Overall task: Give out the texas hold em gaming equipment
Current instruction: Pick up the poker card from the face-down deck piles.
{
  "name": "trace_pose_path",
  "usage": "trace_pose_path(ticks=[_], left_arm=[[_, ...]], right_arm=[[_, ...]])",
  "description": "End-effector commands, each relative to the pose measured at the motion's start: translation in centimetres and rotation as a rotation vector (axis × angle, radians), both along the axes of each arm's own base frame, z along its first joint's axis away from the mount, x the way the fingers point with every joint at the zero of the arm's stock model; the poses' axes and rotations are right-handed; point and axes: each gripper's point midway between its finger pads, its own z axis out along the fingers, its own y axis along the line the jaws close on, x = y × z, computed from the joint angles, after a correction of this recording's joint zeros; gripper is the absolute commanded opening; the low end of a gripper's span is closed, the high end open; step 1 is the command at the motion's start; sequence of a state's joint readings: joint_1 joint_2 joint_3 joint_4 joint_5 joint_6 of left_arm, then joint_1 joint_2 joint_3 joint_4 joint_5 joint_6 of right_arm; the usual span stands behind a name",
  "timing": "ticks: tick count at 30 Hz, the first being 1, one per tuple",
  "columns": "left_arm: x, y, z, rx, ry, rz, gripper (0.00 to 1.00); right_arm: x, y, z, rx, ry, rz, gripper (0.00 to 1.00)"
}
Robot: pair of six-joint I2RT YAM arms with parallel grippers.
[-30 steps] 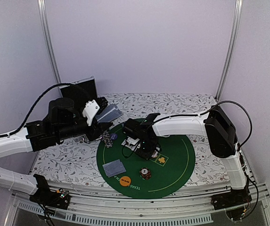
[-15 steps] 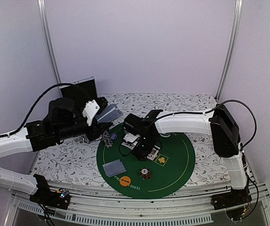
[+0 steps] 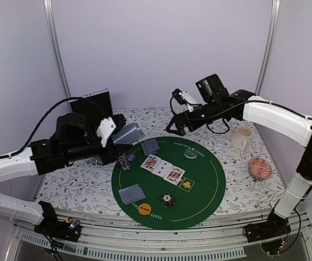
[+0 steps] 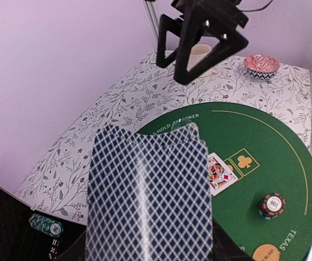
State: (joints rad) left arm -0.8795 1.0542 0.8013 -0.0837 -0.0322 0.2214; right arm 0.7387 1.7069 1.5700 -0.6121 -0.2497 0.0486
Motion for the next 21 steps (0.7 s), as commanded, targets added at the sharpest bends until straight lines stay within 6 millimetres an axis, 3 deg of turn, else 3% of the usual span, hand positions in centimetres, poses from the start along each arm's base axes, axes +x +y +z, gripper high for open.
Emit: trace_pose_path(ticks=[1, 4, 11, 18, 21], left_arm=[[-1.4, -1.2, 0.2, -0.018, 0.006, -0.102, 0.51], [-1.8, -1.4, 0.2, -0.023, 0.01, -0.129, 0.51], [-1.8, -1.4, 0.2, -0.02, 0.009, -0.126, 0.51], [-1.8, -1.4, 0.2, -0.022, 0.01, -0.125, 0.51], [-1.7, -1.3, 0.2, -0.022, 0.007, -0.12, 0.51]], right_arm=[[-4.2, 6.0, 8.0, 0.41, 0.012, 0.267, 1.0], [-4.4, 8.0, 8.4, 0.486, 0.063, 0.304, 0.99], [-5.8, 12.4, 5.9, 0.418, 0.117, 0.381, 0.99], [-4.4, 12.0, 2.7, 0.295, 0.113, 0.295, 0.95], [-4.1, 11.0, 2.7, 0.269, 0.089, 0.266, 0.92]])
